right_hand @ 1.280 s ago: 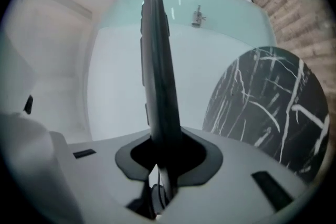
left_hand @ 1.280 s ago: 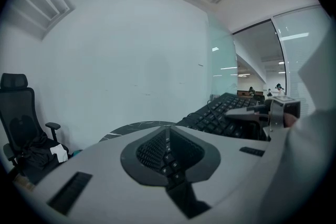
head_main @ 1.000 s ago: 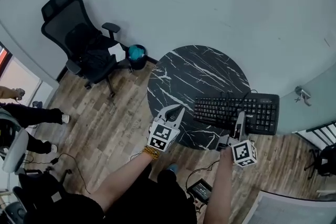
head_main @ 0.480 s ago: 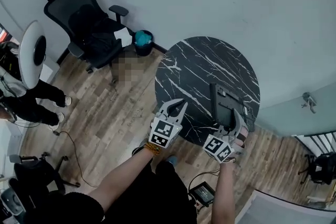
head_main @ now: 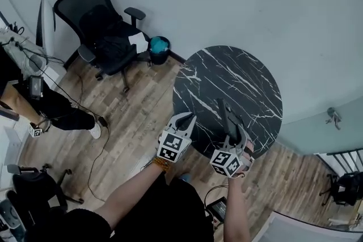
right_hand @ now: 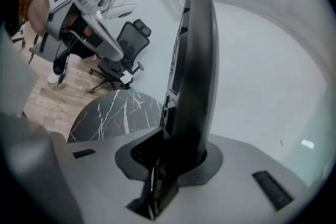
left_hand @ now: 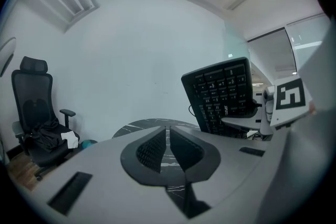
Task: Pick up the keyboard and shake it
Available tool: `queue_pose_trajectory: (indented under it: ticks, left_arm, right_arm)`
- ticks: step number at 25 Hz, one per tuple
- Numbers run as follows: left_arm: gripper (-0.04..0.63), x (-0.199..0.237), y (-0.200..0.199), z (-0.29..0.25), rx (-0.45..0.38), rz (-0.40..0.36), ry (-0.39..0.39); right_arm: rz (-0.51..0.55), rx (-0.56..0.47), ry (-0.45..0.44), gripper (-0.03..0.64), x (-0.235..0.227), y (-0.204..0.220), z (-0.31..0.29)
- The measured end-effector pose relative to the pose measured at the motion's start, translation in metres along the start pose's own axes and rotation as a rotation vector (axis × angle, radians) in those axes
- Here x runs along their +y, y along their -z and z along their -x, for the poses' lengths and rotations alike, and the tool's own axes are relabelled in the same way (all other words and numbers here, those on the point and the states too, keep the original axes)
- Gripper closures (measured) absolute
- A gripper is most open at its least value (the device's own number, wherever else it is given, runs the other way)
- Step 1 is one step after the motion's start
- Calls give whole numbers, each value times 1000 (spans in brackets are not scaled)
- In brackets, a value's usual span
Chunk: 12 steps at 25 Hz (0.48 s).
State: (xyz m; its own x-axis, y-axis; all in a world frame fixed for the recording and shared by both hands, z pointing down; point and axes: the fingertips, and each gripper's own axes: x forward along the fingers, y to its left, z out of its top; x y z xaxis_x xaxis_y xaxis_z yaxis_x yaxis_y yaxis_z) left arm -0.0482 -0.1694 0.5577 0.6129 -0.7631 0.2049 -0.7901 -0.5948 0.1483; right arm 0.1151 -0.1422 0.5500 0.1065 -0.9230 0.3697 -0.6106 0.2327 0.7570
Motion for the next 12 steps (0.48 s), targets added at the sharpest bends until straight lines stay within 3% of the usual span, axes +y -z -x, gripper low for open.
queue_pose_trajectory:
  ticks: [2, 5, 9, 12]
  left_arm:
    - [563, -4, -13, 0, -13, -13, 14]
    - [563, -13, -41, -4, -46, -47, 30]
    - [563, -31, -72, -15, -70, -87, 64]
    - [563, -52, -84, -23, -73, -125, 105]
  right_arm:
    - [-133, -16, 21, 532, -25, -8, 9]
    - [-449, -49, 55, 535, -72, -6, 23]
    - [-1051, -137, 64, 535, -125, 31, 37]
    - [-1488, -215, 20, 537, -134, 67, 45]
